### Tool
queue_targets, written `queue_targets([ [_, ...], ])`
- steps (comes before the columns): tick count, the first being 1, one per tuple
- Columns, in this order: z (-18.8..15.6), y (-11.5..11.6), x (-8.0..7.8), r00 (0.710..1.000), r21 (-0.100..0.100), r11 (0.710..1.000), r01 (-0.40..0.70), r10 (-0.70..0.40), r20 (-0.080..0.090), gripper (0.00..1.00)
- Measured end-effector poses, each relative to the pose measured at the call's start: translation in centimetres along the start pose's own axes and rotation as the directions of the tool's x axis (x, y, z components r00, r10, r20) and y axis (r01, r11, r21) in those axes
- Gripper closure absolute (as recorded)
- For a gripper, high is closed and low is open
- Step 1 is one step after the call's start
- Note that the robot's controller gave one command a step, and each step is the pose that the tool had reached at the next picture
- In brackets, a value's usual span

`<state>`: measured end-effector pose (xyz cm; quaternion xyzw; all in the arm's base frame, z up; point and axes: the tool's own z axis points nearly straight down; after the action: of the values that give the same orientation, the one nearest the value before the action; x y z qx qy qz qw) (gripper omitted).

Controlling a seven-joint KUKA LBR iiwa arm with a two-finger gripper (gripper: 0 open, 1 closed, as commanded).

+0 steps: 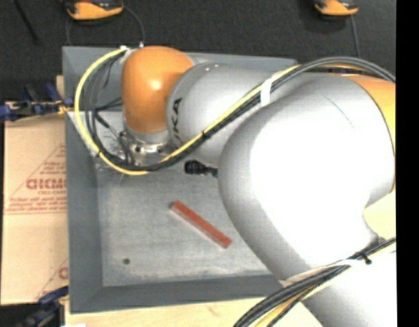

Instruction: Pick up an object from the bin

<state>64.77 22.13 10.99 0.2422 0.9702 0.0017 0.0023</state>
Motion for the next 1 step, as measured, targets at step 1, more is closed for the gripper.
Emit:
queue_targets([
  [1, -10.24, 0.08, 0.77, 1.0, -0.004, 1.0, 0.026, -0.026, 0.005, 1.0],
])
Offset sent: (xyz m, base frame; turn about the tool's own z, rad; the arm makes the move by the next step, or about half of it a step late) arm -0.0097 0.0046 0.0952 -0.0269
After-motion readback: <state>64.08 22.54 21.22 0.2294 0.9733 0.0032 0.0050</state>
